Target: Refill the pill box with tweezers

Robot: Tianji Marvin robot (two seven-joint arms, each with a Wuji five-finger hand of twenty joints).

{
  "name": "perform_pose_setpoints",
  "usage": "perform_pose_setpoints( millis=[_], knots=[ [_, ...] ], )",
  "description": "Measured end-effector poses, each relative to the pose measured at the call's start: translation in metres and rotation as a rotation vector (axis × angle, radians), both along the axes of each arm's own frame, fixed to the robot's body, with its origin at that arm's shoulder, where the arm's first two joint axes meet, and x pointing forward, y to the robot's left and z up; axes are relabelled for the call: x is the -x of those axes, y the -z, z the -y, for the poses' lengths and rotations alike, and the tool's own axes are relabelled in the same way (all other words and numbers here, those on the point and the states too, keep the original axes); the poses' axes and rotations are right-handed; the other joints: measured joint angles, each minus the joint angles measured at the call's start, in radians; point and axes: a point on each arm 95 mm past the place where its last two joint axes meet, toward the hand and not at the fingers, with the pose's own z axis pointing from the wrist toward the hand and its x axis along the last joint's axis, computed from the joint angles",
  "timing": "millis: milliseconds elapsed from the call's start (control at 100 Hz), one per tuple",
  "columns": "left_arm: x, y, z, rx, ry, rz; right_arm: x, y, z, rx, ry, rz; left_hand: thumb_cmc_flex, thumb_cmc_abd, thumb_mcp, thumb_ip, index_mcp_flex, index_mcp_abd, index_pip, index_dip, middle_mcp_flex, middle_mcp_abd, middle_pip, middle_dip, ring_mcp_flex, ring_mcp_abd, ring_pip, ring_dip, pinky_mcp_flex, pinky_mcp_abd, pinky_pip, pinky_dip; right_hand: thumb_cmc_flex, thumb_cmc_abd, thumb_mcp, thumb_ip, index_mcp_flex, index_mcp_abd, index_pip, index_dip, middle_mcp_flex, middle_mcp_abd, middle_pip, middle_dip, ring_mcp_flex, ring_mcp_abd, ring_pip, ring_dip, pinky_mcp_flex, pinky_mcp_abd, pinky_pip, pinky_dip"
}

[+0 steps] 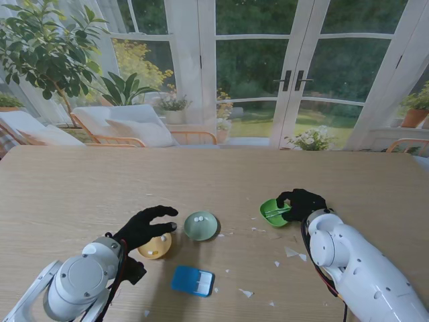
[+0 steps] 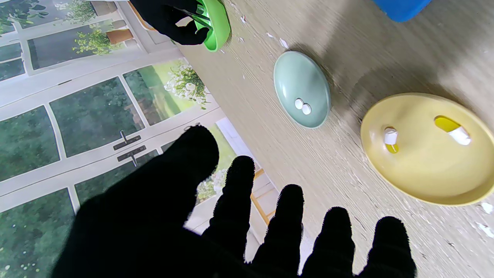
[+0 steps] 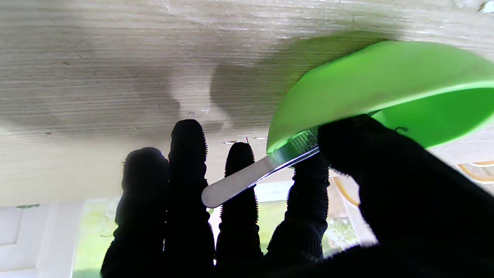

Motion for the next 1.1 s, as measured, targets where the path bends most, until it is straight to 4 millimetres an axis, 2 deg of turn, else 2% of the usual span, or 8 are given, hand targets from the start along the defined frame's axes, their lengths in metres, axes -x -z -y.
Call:
perform_pose_setpoints(
  millis=[20,60,110,260,280,610,840,1100],
  knots=[
    [0.0,0.0,-0.0001,0.0,0.0,0.0,-0.0002,0.0002,-0.0004,0.0,-0.001,0.001,0.0,0.0,0.0,0.0,0.0,0.0,0.0,0.0,0.0,0.0,0.0,0.0,0.0,0.0,0.0,0.0,0.0,0.0,0.0,0.0,0.001,0.001,0.0,0.0,0.001,0.0,0.009,0.0,0.009,0.0,0.0,0.0,0.0,0.0,0.001,0.001,0.0,0.0,0.004,0.0],
    [-0.0001,-0.0001,-0.0003,0.001,-0.001,0.0,-0.0006,0.0007,-0.0013,-0.001,-0.003,0.001,0.0,0.0,0.0,0.0,0.0,0.0,0.0,0.0,0.0,0.0,0.0,0.0,0.0,0.0,0.0,0.0,0.0,0.0,0.0,0.0,0.003,0.001,0.0,-0.04,0.002,-0.003,0.026,0.0,0.015,-0.001,0.001,0.0,0.0,0.0,0.003,0.002,0.0,0.0,0.011,0.001],
    [-0.0002,-0.0001,-0.0003,0.001,-0.002,0.0,-0.0011,0.0013,-0.0024,0.0,-0.006,0.001,0.0,0.002,0.0,0.0,0.0,0.0,0.0,0.0,0.0,0.0,0.0,0.0,0.0,0.0,0.0,0.0,0.0,0.0,0.0,0.0,0.024,-0.011,0.0,-0.061,0.015,-0.012,0.046,0.0,0.027,-0.003,0.001,0.0,0.015,-0.002,0.012,0.004,0.018,-0.001,0.018,0.001],
    [-0.0003,0.0,-0.0006,0.001,-0.003,0.0,-0.0027,0.0024,-0.0049,-0.005,-0.009,0.001,0.0,0.003,-0.002,0.0,0.0,0.0,0.0,0.0,0.0,0.0,0.0,0.002,0.0,0.0,0.0,0.0,0.0,0.0,0.0,0.0,0.047,-0.022,0.0,-0.061,0.051,-0.034,0.09,0.0,0.084,-0.006,0.005,0.0,0.047,-0.005,0.029,0.009,0.037,-0.001,0.041,0.002],
    [-0.0003,0.0,-0.0006,0.001,-0.003,0.0,-0.0028,0.0025,-0.0052,-0.006,-0.009,0.001,0.0,0.003,-0.003,0.0,0.0,-0.001,0.0,0.0,0.0,0.0,0.0,0.003,0.0,0.0,0.0,0.0,0.0,0.0,0.0,0.0,0.047,-0.022,0.0,-0.081,0.053,-0.037,0.095,0.0,0.094,-0.006,0.005,0.0,0.06,-0.008,0.032,0.01,0.043,-0.001,0.043,0.004],
    [-0.001,0.0,-0.0016,0.004,-0.008,0.001,-0.0036,0.0029,-0.0069,-0.017,-0.004,0.018,0.0,0.005,-0.005,0.0,0.0,-0.015,0.001,0.0,0.0,0.0,0.0,0.009,0.0,0.0,0.0,0.0,0.0,0.0,0.0,0.0,0.108,-0.038,-0.001,-0.1,0.13,-0.063,0.132,-0.111,0.223,-0.008,0.029,0.023,0.157,-0.036,0.143,0.056,0.119,-0.014,0.137,0.014],
    [-0.0016,0.0,-0.0023,0.005,-0.012,0.001,-0.0032,0.0032,-0.0066,-0.013,-0.004,0.02,0.0,0.007,-0.006,0.0,0.0,-0.024,0.001,0.001,0.0,0.0,0.0,0.009,0.0,0.003,0.0,0.0,0.0,0.0,0.0,0.0,0.109,-0.046,-0.001,-0.1,0.155,-0.063,0.133,-0.176,0.292,-0.008,0.04,0.029,0.171,-0.039,0.179,0.072,0.136,-0.014,0.149,0.014],
    [-0.0019,0.0002,-0.003,0.004,-0.015,0.002,-0.0025,0.0023,-0.0063,-0.005,-0.012,0.032,0.0,0.007,-0.006,0.0,0.0,-0.044,0.011,0.001,0.007,0.0,0.001,0.009,0.0,0.013,0.0,0.0,0.0,0.0,0.0,0.0,0.107,-0.048,-0.001,-0.101,0.167,-0.063,0.148,-0.268,0.318,-0.025,0.139,0.145,0.171,-0.061,0.266,0.131,0.121,-0.015,0.149,0.014]
  ],
)
